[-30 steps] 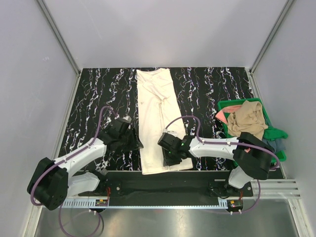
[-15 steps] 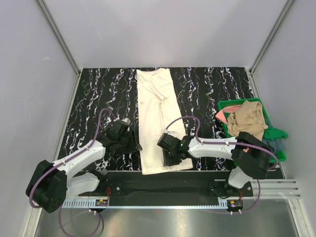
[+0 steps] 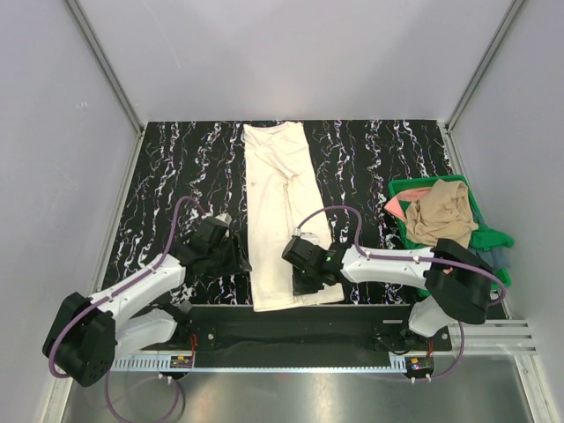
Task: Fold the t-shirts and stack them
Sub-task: Fold the tshirt
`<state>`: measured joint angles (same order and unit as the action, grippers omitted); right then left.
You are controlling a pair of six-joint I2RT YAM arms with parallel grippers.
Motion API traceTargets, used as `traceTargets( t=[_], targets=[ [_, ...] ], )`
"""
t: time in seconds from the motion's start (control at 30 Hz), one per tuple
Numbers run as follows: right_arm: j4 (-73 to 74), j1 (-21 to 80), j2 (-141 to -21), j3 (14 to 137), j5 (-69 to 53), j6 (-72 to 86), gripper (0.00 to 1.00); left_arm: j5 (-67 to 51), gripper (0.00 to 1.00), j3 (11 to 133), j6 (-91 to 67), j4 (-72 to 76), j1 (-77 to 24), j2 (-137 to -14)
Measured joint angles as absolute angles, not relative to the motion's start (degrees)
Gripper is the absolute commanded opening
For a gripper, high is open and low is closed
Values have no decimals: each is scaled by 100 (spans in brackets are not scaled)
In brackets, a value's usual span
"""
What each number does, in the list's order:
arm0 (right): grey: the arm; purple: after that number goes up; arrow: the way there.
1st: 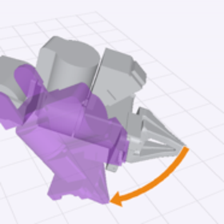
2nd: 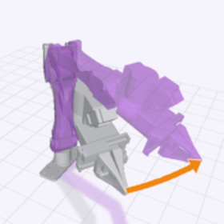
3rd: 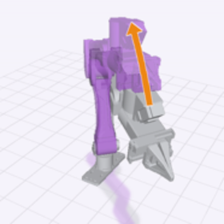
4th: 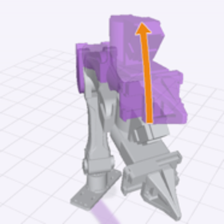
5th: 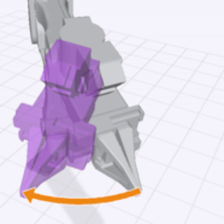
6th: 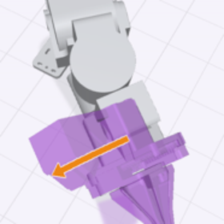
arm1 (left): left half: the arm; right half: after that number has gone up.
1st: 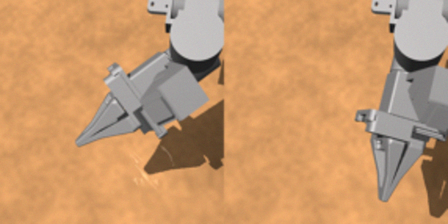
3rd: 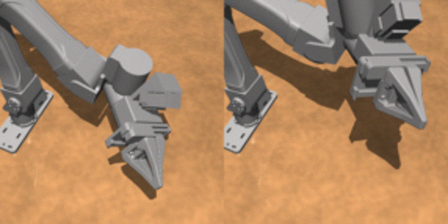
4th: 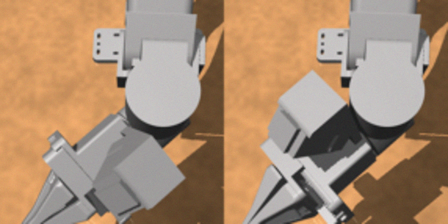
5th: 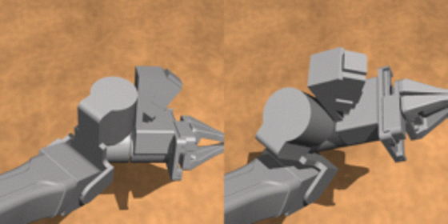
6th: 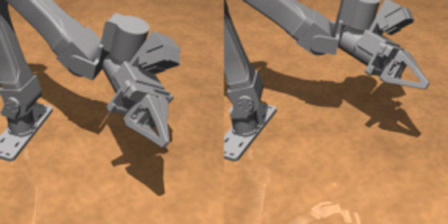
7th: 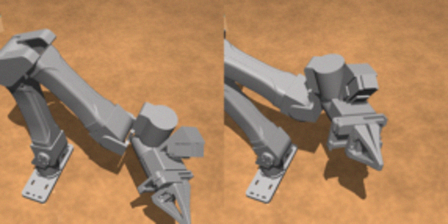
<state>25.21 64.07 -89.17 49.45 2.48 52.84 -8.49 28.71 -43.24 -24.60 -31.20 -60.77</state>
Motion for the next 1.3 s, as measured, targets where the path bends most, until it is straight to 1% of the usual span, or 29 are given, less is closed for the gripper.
traceTargets(
  t=[0.23, 0.47, 0.67, 0.77, 0.8, 0.83, 0.93, 0.97, 1.0, 1.1, 1.13, 1.17, 1.23, 1.3],
  targets=[
    [2536, 6412, -8479, 4823, 355, 5356, 0, -884, 42, 2871, -4292, -2519, -3151, -5854],
    [2545, 6412, -8479, 4624, 454, 5389, 0, -1179, 42, 2871, -4366, -2460, -3321, -5673],
    [2554, 6412, -8525, 4613, 513, 5387, 1, -1527, 40, 2735, -4591, -2047, -3468, -5662],
    [2552, 6414, -8527, 4602, 532, 5387, 2, -1627, 32, 2611, -4716, -1837, -3568, -5673],
    [2550, 6414, -8527, 4598, 541, 5389, 2, -1649, 28, 2563, -4746, -1772, -3605, -5686],
    [2545, 6414, -8527, 4593, 550, 5389, 3, -1662, 21, 2517, -4801, -1708, -3651, -5712],
    [2536, 6414, -8527, 4580, 554, 5393, 4, -1667, 13, 2401, -4919, -1592, -3811, -5850],
    [2534, 6414, -8527, 4576, 556, 5400, 4, -1662, 12, 2357, -4960, -1575, -3868, -5894],
    [2532, 6414, -8527, 4574, 556, 5402, 5, -1647, 11, 2318, -4978, -1564, -3918, -5918],
    [2532, 6414, -8527, 4571, 556, 5424, 14, -1577, 10, 2198, -5059, -1542, -4042, -6023],
    [2534, 6414, -8527, 4571, 556, 5426, 21, -1557, 9, 2187, -5087, -1549, -4060, -6095],
    [2534, 6414, -8527, 4571, 556, 5443, 23, -1529, 9, 2187, -5111, -1544, -4062, -6178],
    [2541, 6414, -8525, 4571, 552, 5446, 27, -1474, 11, 2187, -5157, -1551, -4062, -6333],
    [2543, 6414, -8506, 4571, 548, 5454, 34, -1428, 16, 2189, -5201, -1584, -4062, -6392]
  ],
)
